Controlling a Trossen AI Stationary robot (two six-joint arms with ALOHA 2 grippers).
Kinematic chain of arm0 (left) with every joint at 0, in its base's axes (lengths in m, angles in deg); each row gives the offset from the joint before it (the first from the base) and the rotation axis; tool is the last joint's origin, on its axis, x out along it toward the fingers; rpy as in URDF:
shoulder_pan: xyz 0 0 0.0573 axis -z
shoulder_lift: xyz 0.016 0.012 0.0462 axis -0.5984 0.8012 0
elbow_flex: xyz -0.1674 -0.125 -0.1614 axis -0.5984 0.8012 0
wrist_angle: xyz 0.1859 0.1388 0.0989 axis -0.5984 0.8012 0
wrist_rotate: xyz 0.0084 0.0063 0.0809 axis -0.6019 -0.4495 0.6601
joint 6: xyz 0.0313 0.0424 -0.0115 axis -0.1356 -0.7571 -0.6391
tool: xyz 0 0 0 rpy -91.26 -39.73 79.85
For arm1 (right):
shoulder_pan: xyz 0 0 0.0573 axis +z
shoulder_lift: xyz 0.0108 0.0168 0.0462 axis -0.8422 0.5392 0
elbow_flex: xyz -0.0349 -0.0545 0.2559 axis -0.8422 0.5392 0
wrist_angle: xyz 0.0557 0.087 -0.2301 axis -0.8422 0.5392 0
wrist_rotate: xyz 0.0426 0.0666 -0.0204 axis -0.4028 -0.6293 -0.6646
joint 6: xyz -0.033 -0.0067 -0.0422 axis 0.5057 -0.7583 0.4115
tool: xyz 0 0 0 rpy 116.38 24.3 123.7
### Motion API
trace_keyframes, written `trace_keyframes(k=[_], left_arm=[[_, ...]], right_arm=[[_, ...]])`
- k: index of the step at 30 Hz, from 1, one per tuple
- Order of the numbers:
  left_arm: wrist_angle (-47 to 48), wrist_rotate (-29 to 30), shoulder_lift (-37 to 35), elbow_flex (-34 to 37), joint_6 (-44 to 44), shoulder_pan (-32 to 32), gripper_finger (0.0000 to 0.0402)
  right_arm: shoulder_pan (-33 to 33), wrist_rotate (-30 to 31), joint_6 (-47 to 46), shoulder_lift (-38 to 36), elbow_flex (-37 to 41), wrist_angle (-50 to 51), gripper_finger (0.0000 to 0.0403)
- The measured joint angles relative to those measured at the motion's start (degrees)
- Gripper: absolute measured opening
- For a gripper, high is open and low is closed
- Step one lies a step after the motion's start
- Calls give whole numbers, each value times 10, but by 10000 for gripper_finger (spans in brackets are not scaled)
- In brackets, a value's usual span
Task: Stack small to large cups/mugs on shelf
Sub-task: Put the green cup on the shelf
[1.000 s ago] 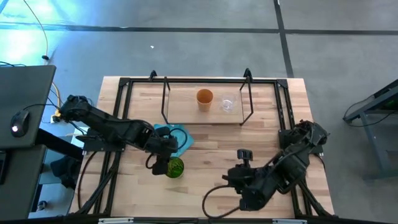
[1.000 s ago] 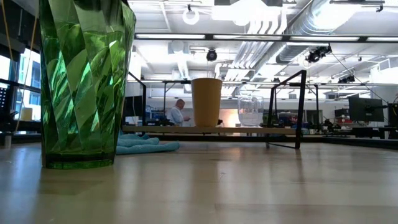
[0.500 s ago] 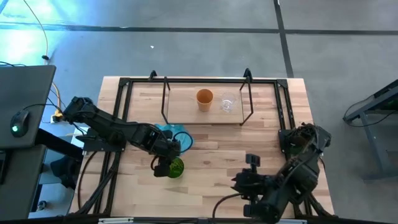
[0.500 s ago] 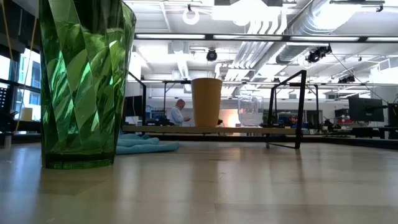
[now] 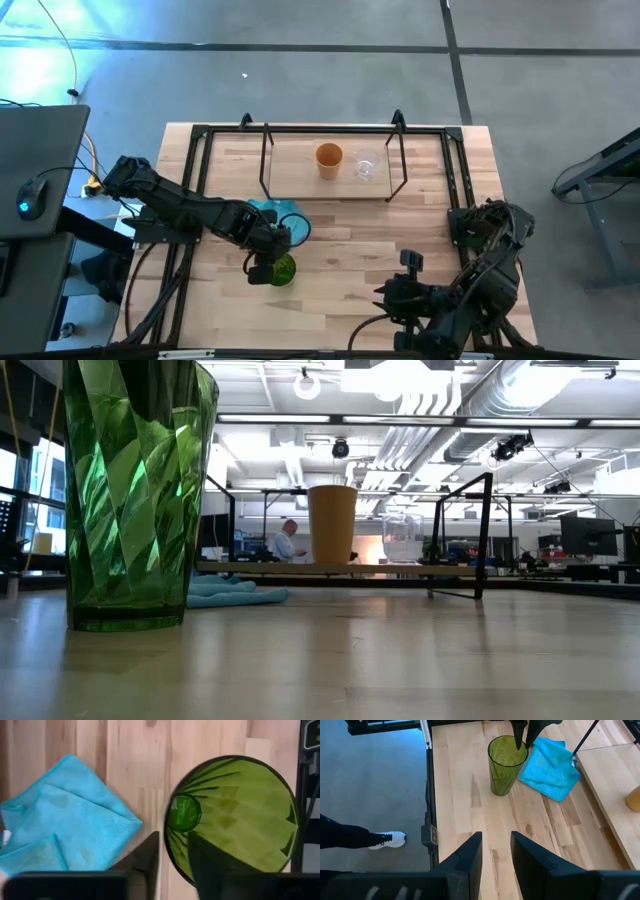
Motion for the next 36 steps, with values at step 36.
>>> trace_keyframes(k=[36], left_arm=[[157,35,-1,-190,-119,-218,0]], right_arm=[[0,29,-46,0,41,51,94]])
